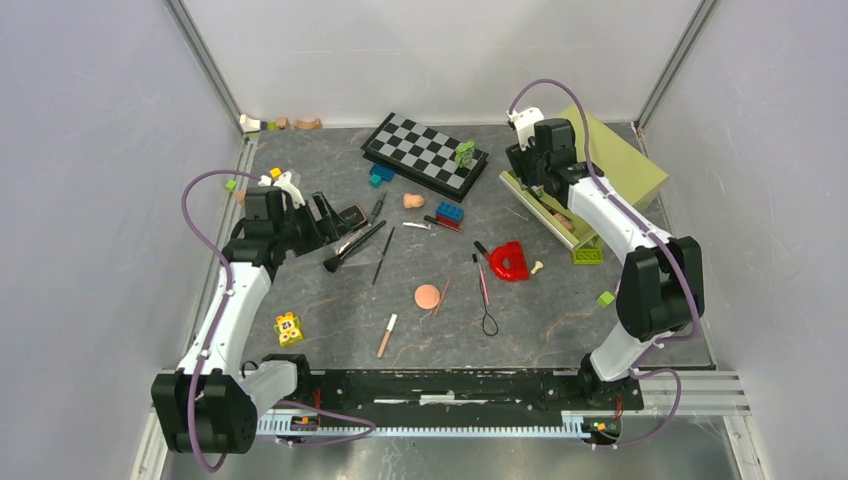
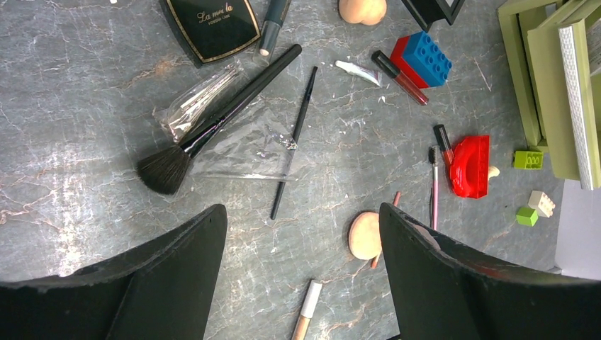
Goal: Organize the makeup
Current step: Place the makeup in the drawer.
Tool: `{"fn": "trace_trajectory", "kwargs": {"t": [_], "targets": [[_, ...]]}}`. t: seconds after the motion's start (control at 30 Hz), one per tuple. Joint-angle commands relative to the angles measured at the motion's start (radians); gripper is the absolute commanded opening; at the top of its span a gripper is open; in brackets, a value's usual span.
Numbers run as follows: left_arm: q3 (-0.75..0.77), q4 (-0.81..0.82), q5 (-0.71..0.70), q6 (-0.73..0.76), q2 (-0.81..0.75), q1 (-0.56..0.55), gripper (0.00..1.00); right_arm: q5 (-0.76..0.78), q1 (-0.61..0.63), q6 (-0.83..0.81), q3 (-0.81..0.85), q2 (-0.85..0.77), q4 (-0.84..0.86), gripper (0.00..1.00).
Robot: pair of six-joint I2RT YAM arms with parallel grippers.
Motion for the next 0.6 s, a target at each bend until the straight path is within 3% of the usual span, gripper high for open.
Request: {"fn": "trace_trajectory", "kwargs": {"t": [0.0, 0.4, 0.57], "targets": [[0.018, 0.030, -0.001, -0.038, 0.010, 0.005, 0.85, 0.060, -0.004, -0.104, 0.044, 0.011, 0.064, 0.30], [0.020, 0.032, -0.001, -0.038, 0.018, 0.005, 0.84, 0.085, -0.003, -0.285, 0.026, 0.062, 0.090, 0.31], [0.020, 0.032, -0.004, -0.036, 0.016, 0.034, 0.84, 0.092, -0.003, -0.305, 0.015, 0.084, 0.095, 0.40]]}}
